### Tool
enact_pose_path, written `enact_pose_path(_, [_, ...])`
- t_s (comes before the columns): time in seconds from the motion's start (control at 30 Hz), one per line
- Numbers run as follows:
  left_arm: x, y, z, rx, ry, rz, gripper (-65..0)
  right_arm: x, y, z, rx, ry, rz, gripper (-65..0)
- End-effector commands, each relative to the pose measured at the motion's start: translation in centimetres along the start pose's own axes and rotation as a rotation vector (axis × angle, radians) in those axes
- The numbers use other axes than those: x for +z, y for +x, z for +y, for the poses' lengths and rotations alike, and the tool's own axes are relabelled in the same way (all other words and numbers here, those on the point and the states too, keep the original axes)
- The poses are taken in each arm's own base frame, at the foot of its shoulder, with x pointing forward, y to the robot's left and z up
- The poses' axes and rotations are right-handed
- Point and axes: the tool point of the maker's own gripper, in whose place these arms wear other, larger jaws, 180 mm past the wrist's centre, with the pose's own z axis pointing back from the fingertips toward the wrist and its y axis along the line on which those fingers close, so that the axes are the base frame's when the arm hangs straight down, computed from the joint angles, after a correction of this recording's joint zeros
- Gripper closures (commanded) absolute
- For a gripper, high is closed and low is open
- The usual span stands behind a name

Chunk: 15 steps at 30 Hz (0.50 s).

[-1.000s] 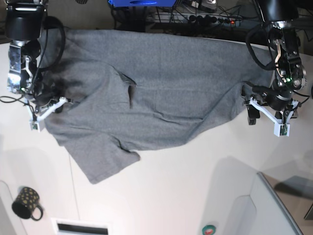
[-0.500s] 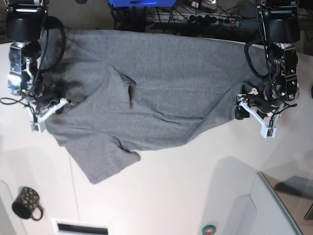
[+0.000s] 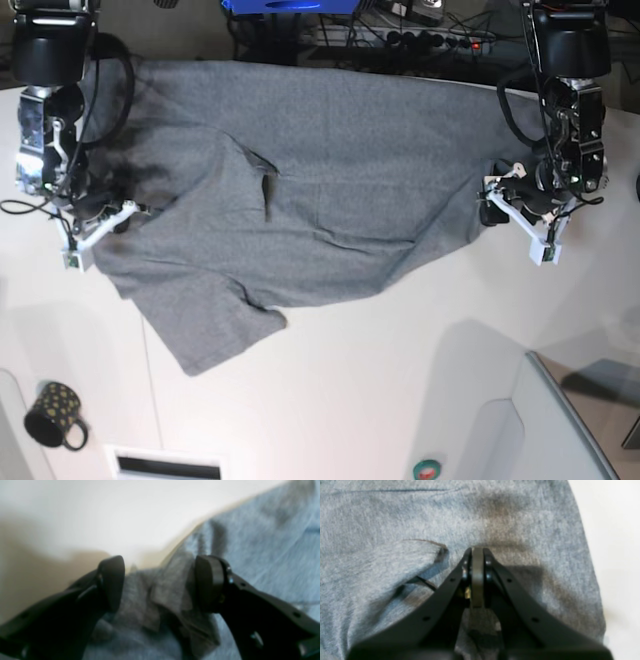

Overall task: Layout the t-shirt on the table in an organized manner, then fold the t-shirt properly
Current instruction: 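Hold the shirt side with the left gripper and pull it taut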

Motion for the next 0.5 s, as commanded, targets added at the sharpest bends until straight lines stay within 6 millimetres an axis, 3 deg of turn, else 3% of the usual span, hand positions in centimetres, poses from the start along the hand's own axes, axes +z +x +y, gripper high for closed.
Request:
enact_pose_path(0.0, [0.50, 1.87, 0.56, -0.014, 0.008, -0.050, -41.0, 0.24, 1.59, -0.05, 0.013, 0.002, -0.036, -0.3])
enact_pose_path(0.37, [0.39, 1.43, 0.57, -0.010, 0.008, -0.040, -40.8, 0.25, 1.79, -0.01, 0.014, 0.002, -0.038, -0.3])
enact_pose_path(0.47, [0.39, 1.68, 0.56, -0.010, 0.008, -0.045, -31.8, 0.25, 1.70, -0.02, 0.013, 0.002, -0.037, -0.3])
